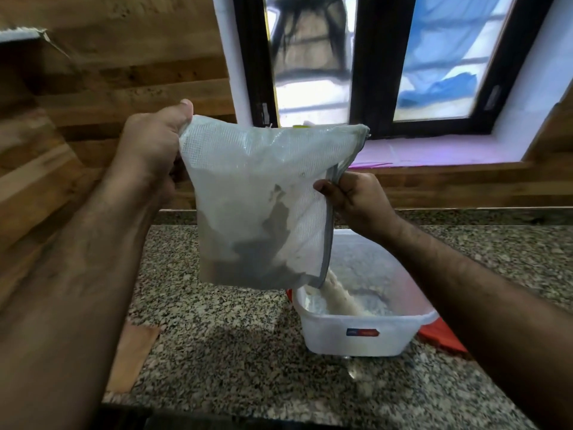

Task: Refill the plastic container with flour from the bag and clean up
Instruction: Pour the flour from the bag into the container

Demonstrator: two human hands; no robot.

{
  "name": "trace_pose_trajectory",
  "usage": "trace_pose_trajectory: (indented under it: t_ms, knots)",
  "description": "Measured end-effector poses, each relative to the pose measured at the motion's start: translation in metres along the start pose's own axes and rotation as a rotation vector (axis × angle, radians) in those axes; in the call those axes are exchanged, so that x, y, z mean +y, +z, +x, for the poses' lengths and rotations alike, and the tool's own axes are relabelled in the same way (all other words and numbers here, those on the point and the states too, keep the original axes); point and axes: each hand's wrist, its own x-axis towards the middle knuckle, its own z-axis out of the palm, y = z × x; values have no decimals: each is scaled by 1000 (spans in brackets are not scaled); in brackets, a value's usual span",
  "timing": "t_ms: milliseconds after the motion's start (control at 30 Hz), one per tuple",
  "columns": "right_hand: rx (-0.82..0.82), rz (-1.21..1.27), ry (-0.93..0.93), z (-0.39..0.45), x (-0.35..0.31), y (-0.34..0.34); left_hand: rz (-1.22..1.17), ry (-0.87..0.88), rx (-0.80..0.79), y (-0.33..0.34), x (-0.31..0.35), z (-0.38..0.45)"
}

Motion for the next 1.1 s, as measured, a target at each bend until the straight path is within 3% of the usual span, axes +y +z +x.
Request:
trace_pose_trajectory:
  t_ms: [600, 967, 1100]
  knots:
    - [-136, 331, 316, -54, 25, -30, 357, 67, -6, 66, 36, -13]
    - [-190, 400, 438, -64, 39, -38, 738, 179, 11, 106, 53, 4]
    - [-266, 320, 479, -64, 43, -54, 884, 258, -10, 119, 54, 9]
